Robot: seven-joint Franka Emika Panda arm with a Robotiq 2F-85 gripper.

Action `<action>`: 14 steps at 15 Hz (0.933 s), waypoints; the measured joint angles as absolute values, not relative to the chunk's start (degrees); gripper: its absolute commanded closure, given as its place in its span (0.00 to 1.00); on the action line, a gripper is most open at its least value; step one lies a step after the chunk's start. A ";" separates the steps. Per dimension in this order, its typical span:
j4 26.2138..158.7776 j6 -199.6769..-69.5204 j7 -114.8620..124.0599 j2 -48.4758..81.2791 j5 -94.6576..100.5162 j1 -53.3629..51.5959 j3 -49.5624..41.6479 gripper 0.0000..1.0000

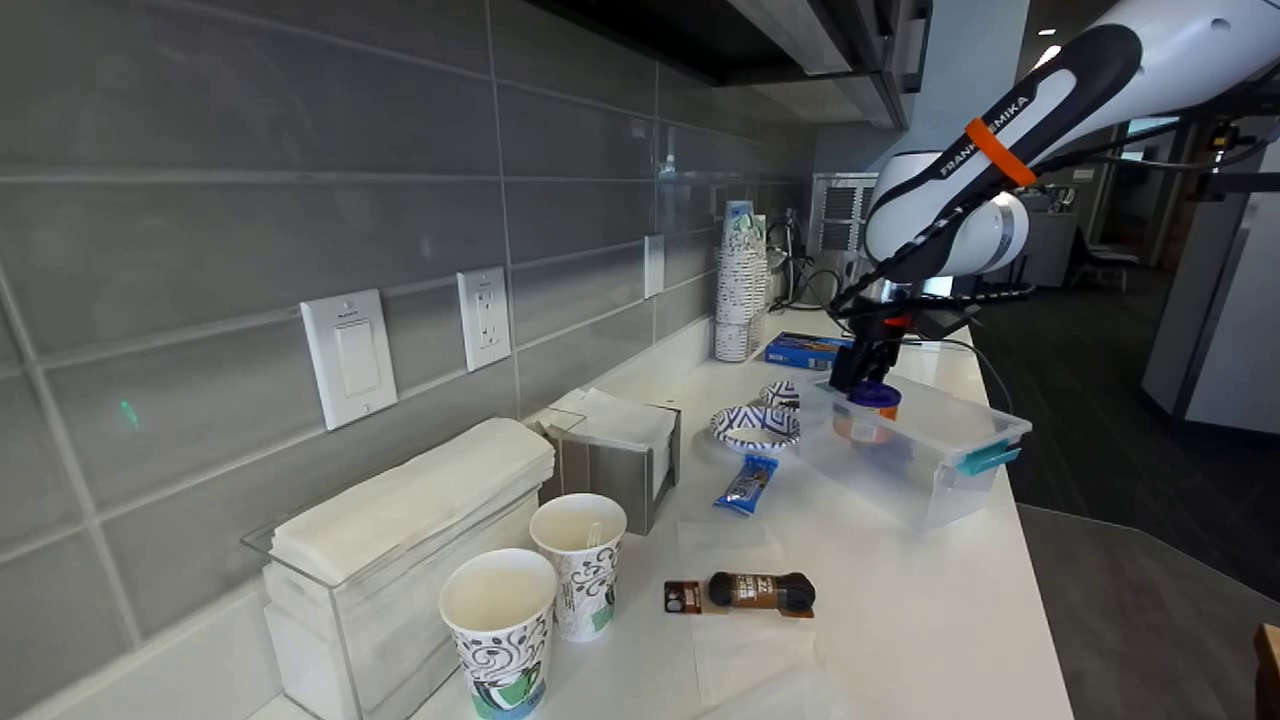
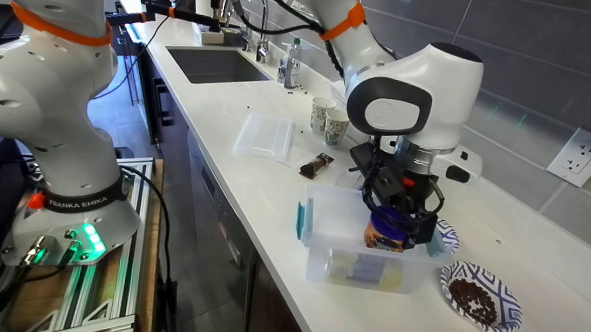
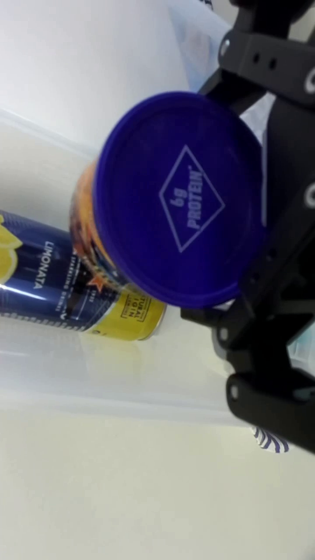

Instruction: Move the tin out of the bowl and place it in the tote

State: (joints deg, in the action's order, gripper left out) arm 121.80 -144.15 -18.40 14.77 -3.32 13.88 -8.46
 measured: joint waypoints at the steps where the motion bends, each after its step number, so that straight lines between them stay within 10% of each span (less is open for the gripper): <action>1: 121.78 -144.15 -18.44 14.77 -3.32 13.92 -8.41 0.00; 14: 121.36 -139.98 -16.78 9.90 -0.62 12.96 -8.32 0.00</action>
